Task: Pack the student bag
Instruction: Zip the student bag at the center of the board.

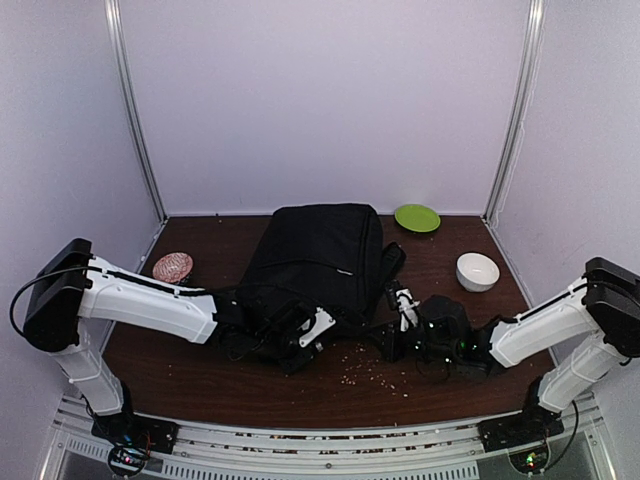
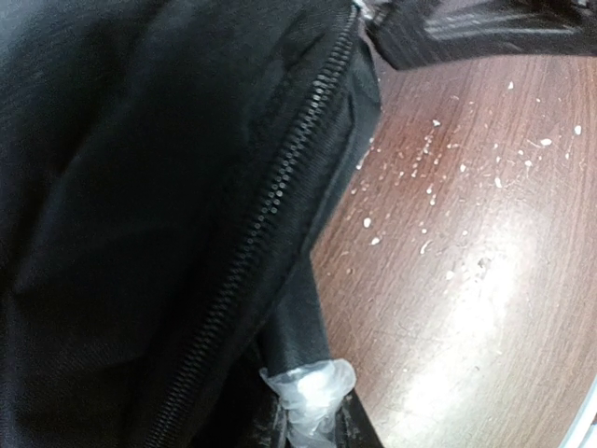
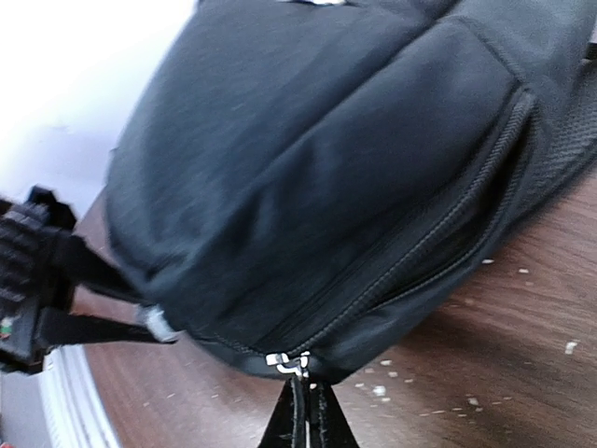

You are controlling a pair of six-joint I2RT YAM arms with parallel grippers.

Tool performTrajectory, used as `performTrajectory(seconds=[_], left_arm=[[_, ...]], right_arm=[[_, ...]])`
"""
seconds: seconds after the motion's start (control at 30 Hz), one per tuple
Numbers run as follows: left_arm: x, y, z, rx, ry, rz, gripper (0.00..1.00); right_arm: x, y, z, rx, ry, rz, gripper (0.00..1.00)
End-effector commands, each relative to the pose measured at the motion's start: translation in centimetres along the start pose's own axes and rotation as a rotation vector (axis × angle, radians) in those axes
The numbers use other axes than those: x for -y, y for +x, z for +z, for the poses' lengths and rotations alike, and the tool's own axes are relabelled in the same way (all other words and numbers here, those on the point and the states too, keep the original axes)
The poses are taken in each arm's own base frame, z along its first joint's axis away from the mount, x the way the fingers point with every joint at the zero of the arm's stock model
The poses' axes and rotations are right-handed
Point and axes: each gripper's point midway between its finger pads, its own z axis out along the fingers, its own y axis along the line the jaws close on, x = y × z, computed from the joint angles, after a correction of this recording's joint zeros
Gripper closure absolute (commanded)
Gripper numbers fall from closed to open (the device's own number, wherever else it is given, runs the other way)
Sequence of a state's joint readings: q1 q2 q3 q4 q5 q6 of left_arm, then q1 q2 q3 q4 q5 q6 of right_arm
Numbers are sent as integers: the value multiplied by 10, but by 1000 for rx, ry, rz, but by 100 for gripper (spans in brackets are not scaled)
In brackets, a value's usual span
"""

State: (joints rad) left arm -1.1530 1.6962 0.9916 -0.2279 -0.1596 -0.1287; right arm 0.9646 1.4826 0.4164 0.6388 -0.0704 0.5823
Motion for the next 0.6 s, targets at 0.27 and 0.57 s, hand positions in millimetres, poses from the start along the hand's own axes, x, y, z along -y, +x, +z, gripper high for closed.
performTrajectory(seconds=[0.27, 0.57], left_arm=[[8, 7, 3, -34, 26, -36, 100], [18, 10, 4, -38, 58, -10, 100]], right_arm=[[55, -10, -7, 45, 336, 19, 100], [70, -25, -11, 96, 428, 39, 100]])
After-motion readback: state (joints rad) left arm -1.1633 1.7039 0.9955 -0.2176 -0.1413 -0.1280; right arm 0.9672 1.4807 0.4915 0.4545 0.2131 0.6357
